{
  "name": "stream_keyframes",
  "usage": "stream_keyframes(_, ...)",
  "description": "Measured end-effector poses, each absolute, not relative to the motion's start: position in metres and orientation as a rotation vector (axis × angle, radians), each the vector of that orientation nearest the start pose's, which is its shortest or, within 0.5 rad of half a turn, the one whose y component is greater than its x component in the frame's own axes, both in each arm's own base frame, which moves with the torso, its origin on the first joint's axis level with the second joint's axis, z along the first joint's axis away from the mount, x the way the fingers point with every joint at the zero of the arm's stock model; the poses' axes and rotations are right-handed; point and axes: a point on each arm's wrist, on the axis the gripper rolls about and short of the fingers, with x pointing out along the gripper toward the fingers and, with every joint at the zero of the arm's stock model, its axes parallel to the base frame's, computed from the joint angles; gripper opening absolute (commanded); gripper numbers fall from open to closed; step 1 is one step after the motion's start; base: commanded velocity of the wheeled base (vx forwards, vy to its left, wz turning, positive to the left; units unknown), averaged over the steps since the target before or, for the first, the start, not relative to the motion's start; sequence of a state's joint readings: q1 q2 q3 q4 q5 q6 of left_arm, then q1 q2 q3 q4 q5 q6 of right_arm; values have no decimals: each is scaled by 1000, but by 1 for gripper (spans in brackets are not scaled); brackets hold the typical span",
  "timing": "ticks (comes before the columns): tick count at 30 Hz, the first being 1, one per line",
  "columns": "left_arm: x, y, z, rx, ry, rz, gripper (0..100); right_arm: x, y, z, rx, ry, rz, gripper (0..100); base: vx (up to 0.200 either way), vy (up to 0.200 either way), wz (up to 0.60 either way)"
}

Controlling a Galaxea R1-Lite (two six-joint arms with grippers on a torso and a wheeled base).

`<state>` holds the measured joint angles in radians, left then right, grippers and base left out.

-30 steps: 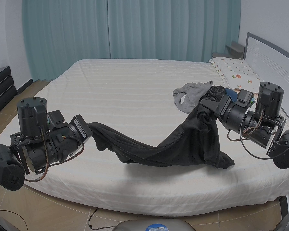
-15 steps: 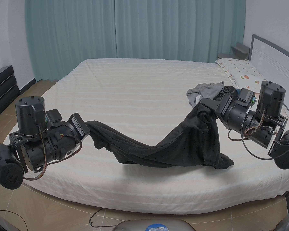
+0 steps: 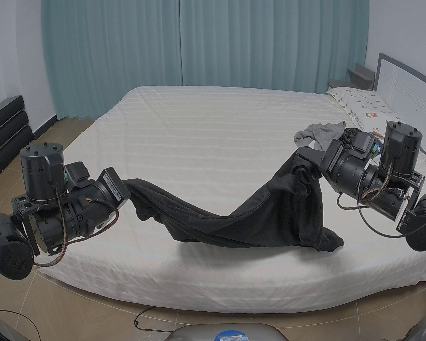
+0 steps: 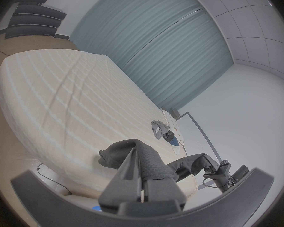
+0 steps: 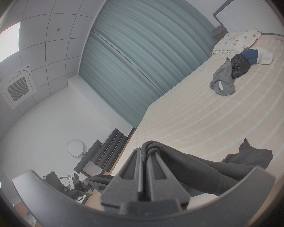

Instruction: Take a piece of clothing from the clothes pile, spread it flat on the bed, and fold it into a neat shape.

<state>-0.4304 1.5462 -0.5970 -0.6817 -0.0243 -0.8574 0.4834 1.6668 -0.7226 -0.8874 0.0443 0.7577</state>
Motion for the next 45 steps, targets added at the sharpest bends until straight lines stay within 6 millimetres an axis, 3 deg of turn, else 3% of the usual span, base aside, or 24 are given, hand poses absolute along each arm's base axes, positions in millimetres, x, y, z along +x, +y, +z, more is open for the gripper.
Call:
stream_keyframes(11, 220, -103, 170, -775, 466, -304, 0, 247, 130, 204, 722, 233, 484, 0, -145, 0, 0)
stream_keyframes(19, 194, -98, 180, -757, 498, -316, 0, 216, 122, 208, 710, 206, 475, 0, -175, 0, 0)
stream_keyframes(24, 178, -97, 193, -756, 479, -355, 0, 194, 115, 224, 709, 126, 475, 0, 0, 0, 0)
stream_keyframes(31, 172, -94, 226, -769, 404, -395, 0, 170, 98, 266, 710, -24, 501, 0, 0, 0, 0)
stream_keyframes(39, 190, -99, 265, -787, 320, -408, 0, 171, 80, 337, 731, -188, 471, 0, 0, 0, 0)
stream_keyframes(45, 230, -112, 272, -785, 333, -373, 0, 205, 82, 355, 719, -206, 414, 0, 200, 0, 0)
